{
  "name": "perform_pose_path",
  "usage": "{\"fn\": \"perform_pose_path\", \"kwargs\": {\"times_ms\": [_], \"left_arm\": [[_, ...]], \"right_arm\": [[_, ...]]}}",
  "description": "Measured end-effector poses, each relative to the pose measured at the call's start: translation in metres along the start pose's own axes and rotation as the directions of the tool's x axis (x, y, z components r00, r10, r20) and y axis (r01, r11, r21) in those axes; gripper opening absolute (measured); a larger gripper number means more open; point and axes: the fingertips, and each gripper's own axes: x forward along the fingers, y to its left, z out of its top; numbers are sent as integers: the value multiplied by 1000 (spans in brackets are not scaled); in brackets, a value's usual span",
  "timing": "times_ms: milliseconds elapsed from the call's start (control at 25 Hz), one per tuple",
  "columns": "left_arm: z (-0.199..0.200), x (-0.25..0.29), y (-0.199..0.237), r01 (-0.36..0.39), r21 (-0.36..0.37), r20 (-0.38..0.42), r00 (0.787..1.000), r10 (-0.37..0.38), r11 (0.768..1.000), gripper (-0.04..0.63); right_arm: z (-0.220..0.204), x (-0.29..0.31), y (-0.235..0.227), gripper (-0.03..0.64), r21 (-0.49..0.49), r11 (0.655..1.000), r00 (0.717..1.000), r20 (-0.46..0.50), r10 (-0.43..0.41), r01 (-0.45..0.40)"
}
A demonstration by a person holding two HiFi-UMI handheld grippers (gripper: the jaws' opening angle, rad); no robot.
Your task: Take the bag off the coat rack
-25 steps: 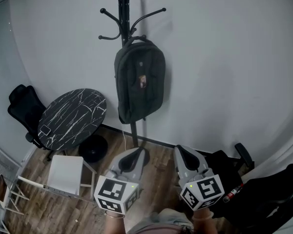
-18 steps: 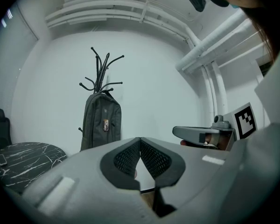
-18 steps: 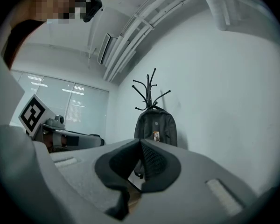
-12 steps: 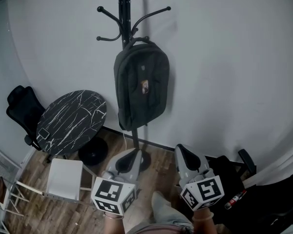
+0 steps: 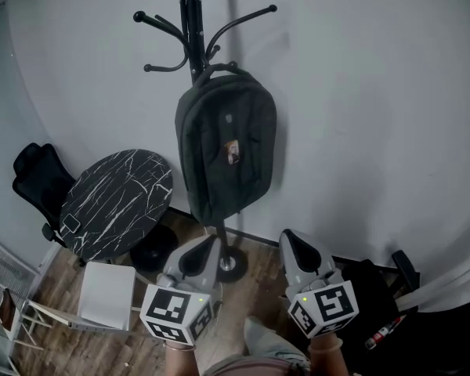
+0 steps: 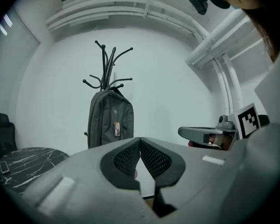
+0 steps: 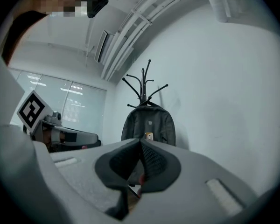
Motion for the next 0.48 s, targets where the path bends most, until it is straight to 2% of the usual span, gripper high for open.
{"fn": "perform_pose_path", "kwargs": {"times_ms": [120, 480], "left_arm": [[5, 16, 11, -18, -4, 6, 1000, 18, 1000, 11], [13, 66, 50, -101, 4, 7, 995, 101, 995, 14]], "right_arm": [[2, 16, -11, 2, 30, 999, 1000, 2, 19, -19], [2, 68, -52, 3, -5, 999, 999, -6, 48, -48]]}}
